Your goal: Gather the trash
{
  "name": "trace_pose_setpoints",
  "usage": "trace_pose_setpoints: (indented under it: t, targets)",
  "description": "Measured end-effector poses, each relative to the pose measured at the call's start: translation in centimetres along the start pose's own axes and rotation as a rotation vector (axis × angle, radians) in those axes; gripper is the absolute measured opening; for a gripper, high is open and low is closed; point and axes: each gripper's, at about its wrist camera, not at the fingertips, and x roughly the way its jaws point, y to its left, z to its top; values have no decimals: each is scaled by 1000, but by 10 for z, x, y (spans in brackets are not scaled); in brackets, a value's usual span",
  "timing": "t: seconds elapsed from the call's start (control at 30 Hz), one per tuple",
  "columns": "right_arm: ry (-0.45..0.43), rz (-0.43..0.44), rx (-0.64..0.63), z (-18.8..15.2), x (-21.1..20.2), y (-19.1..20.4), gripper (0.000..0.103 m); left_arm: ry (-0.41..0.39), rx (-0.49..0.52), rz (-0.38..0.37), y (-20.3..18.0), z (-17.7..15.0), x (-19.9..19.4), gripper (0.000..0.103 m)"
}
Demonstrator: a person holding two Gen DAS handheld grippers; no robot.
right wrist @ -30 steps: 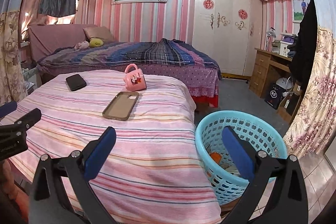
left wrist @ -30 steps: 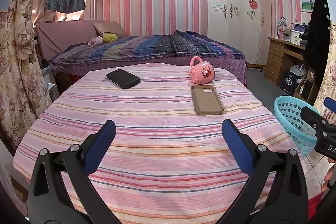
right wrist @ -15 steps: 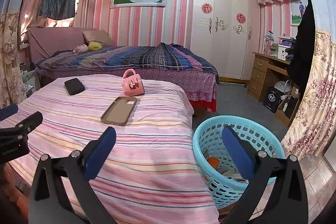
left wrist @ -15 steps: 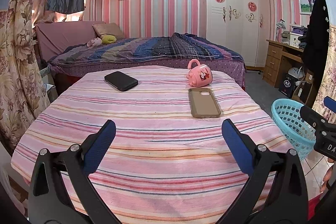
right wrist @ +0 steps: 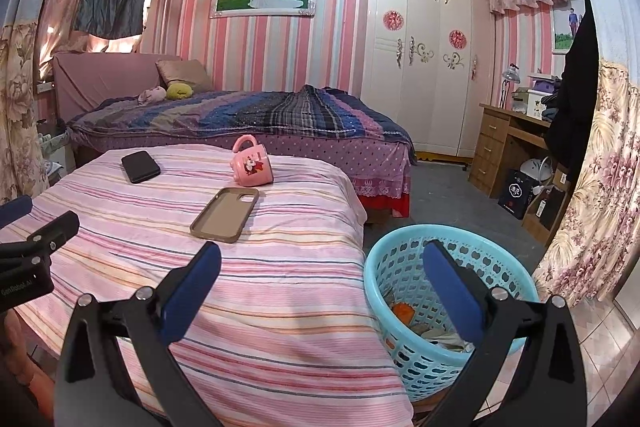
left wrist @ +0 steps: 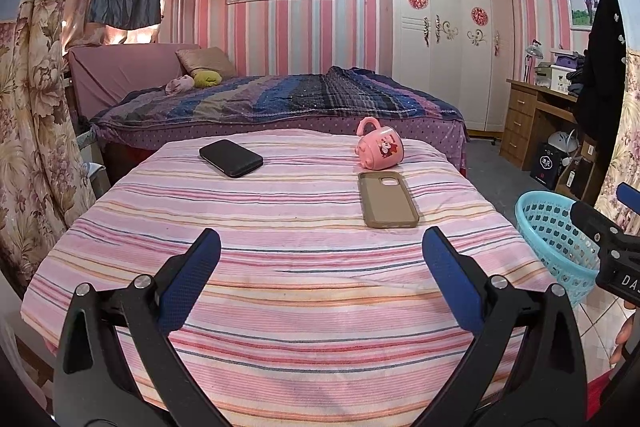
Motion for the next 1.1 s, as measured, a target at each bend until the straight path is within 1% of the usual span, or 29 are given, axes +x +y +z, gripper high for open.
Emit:
trace_pose_setpoints:
  t: [1.1]
  targets:
    - [-2, -2, -3, 0, 0, -1, 99, -6, -1, -6, 0, -1, -1, 98]
